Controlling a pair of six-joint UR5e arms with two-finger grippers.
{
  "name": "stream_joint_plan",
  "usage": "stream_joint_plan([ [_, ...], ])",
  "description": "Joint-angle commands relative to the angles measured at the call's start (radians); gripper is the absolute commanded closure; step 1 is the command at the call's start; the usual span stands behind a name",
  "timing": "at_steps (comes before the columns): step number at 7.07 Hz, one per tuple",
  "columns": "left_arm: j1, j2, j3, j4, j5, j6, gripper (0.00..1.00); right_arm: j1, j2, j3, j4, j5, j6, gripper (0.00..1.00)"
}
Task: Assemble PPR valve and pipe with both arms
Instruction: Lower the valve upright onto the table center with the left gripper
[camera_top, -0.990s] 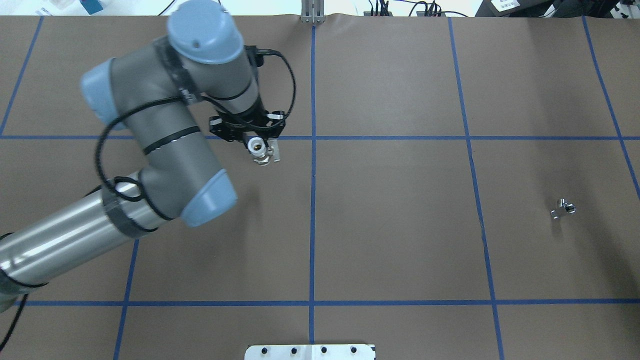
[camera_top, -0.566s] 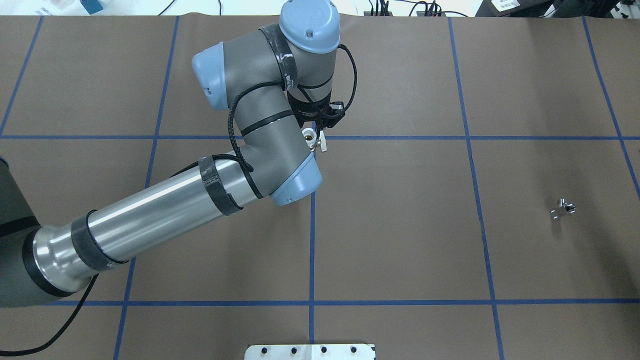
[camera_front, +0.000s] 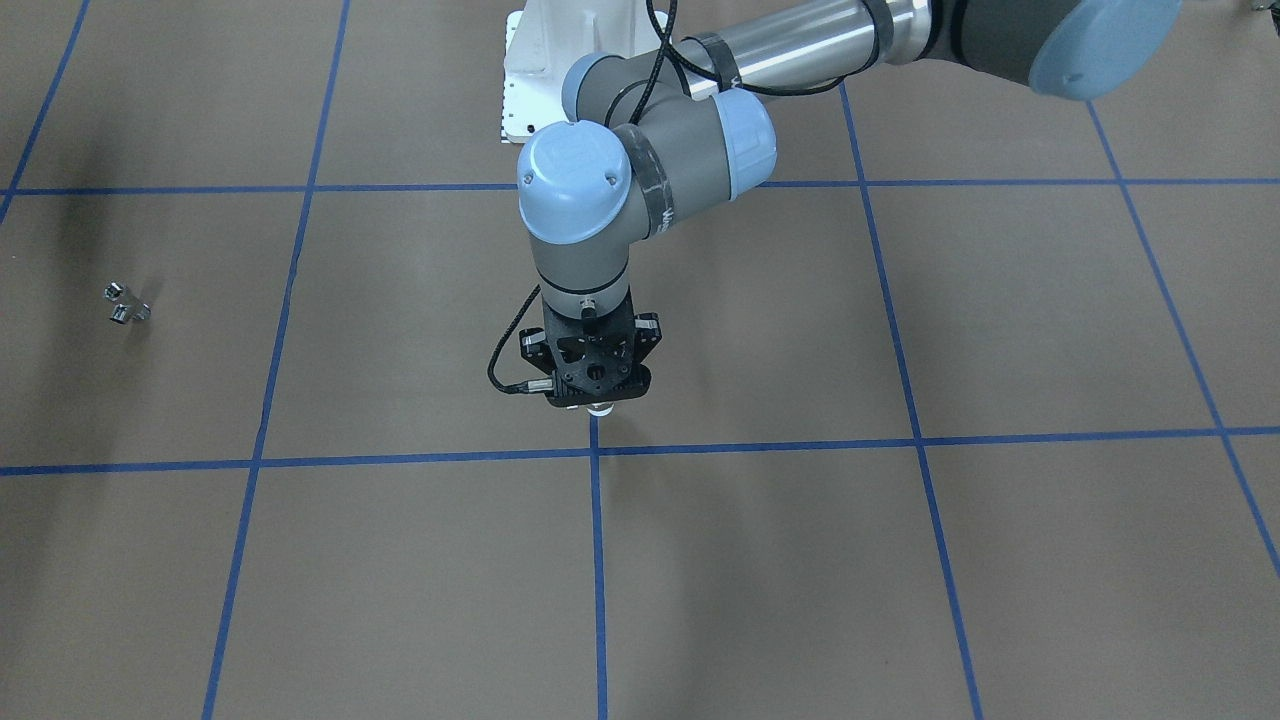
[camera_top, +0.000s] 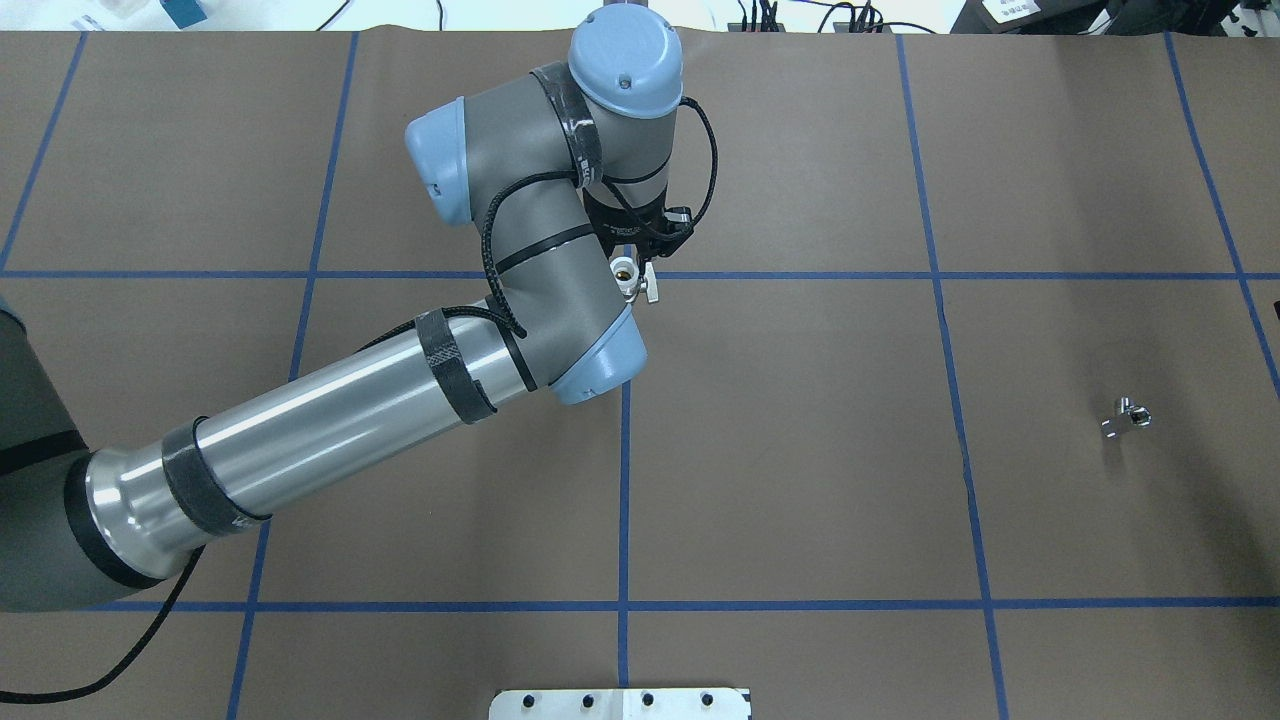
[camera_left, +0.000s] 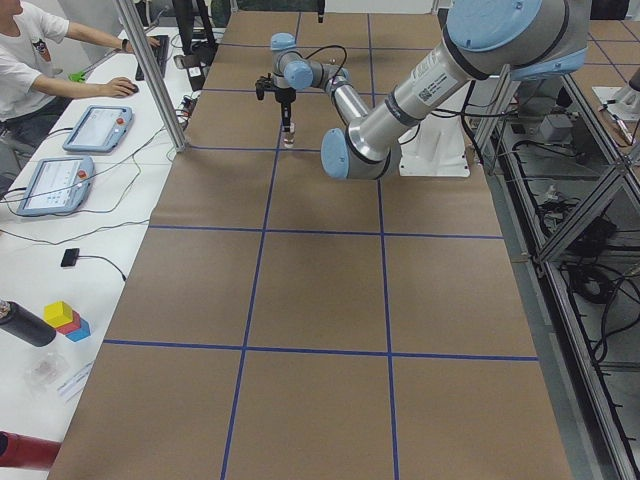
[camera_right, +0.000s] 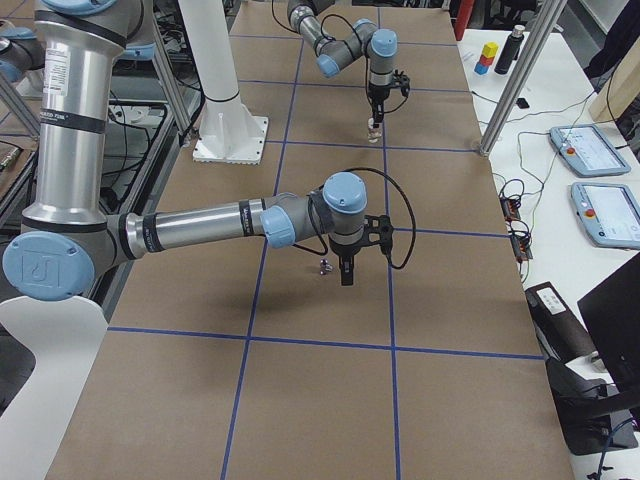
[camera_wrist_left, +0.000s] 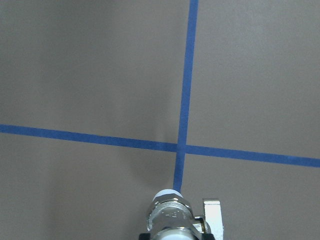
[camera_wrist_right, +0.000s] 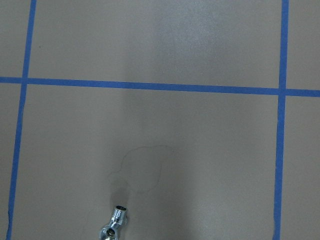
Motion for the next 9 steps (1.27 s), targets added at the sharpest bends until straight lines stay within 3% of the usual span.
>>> stream_joint_plan([
  [1, 0.007, -0.001, 0.018, -0.012, -0.001, 0.001, 1.00, -0.003, 0.000, -0.003, 0.000, 0.000, 0.000, 0.00],
  [9, 0.007, -0.005, 0.049, -0.039, -0.010, -0.015, 1.00, -0.004, -0.002, -0.004, 0.000, -0.005, 0.000, 0.00],
])
